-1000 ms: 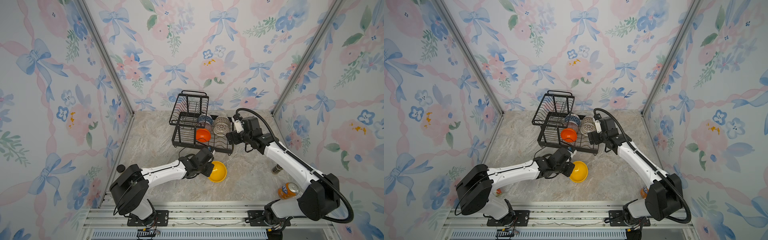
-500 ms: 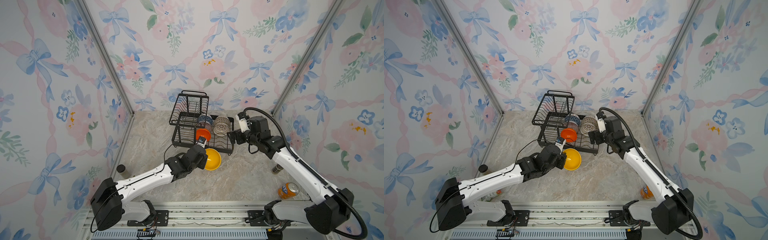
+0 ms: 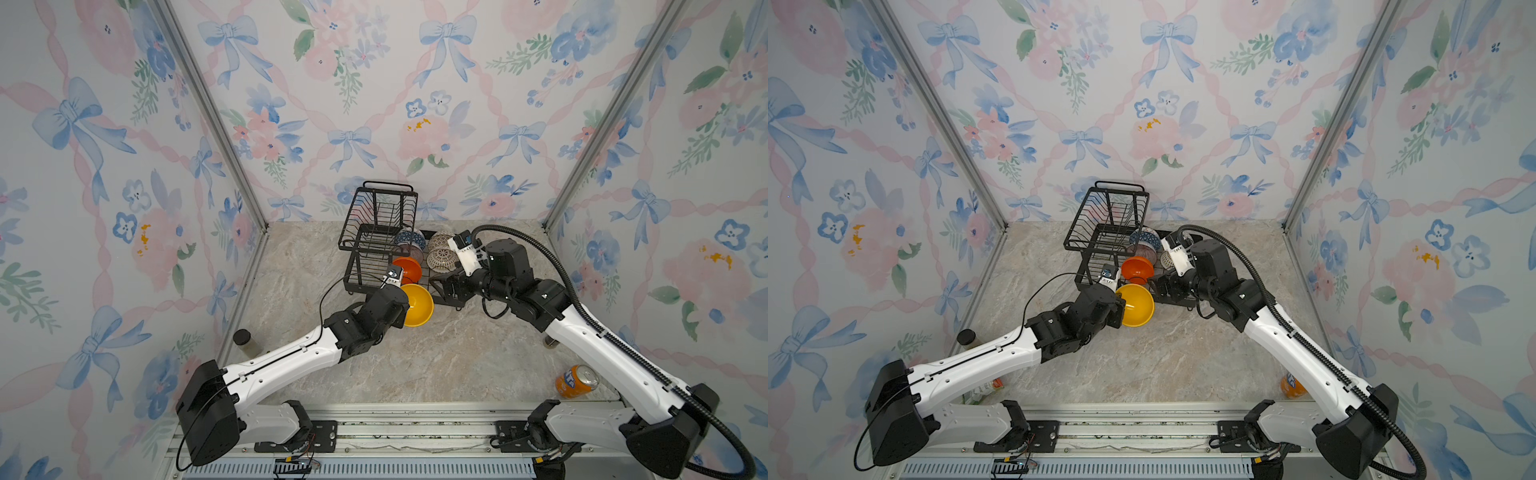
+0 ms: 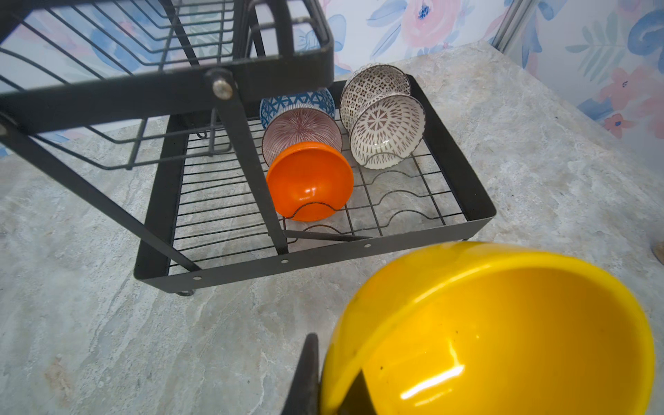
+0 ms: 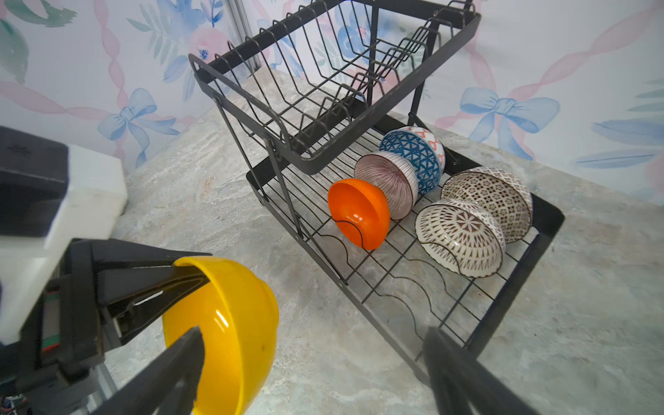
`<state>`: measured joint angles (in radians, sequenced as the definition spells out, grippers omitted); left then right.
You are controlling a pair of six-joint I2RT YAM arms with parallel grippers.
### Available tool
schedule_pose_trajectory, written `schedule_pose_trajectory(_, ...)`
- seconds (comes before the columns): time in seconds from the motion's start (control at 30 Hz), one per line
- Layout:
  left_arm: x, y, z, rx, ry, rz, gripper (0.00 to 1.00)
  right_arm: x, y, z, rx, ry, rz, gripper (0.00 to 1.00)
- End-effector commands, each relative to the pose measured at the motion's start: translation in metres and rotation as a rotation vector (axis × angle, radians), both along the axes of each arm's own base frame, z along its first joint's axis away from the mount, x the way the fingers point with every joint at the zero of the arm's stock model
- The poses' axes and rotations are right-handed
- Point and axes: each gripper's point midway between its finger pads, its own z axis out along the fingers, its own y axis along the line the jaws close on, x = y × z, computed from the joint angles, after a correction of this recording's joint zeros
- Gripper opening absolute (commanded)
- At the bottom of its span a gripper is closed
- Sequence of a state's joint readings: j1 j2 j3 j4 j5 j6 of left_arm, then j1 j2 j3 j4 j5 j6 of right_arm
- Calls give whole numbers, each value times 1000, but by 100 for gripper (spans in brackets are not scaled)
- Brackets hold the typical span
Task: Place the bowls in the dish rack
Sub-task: 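Carry the yellow bowl toward the rack while the right gripper approaches it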
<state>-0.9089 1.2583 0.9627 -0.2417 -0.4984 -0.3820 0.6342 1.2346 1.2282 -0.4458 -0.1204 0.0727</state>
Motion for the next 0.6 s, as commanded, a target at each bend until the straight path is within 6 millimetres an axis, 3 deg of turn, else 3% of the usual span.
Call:
schedule_pose_trajectory(0.0, 7, 6, 40, -49, -87, 30, 0, -8, 15, 0, 31, 31, 39, 97)
schedule_pose_trajectory(0.2, 6, 5, 46, -73, -107, 19, 0, -7, 35, -19, 20, 73, 68, 99)
schedule_pose_trajectory(0.57, 6, 4, 55, -99, -140, 11, 0, 2, 54, -43, 1, 135, 84, 81)
